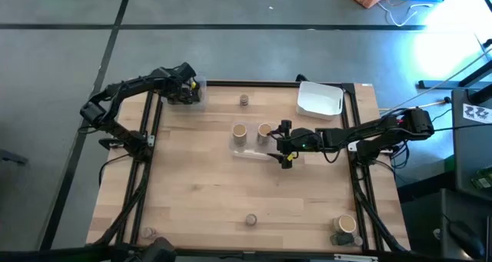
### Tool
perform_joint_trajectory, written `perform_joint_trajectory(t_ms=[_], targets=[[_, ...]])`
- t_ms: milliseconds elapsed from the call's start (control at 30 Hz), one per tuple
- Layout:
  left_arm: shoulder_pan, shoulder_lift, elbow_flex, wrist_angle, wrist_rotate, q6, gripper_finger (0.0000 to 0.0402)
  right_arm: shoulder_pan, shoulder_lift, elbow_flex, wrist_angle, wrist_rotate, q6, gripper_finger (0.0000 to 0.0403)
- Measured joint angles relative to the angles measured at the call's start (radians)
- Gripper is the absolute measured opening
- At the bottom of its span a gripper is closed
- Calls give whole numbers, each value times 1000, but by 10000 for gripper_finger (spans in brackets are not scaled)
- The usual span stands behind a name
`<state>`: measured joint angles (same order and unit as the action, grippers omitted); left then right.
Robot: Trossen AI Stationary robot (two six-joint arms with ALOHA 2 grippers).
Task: Sort spices by type
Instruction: Put the black seasoning can into the top transparent bin, then put the brown seasoning bottle into white bin
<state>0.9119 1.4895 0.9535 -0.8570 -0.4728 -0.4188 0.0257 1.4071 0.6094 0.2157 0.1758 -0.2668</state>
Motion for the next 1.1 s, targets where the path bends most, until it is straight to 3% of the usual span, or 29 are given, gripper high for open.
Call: perform_joint_trajectory(t_ms=[267,600,1100], targets=[[-8,-26,23,-45,3,15,240,0,0,0,0,-1,0,374],[-68,-176,94,-101,16,48,241,0,2,-2,10,-1,0,374],[-472,-319,102,8,52,95,241,0,2,-2,17,-2,0,374]])
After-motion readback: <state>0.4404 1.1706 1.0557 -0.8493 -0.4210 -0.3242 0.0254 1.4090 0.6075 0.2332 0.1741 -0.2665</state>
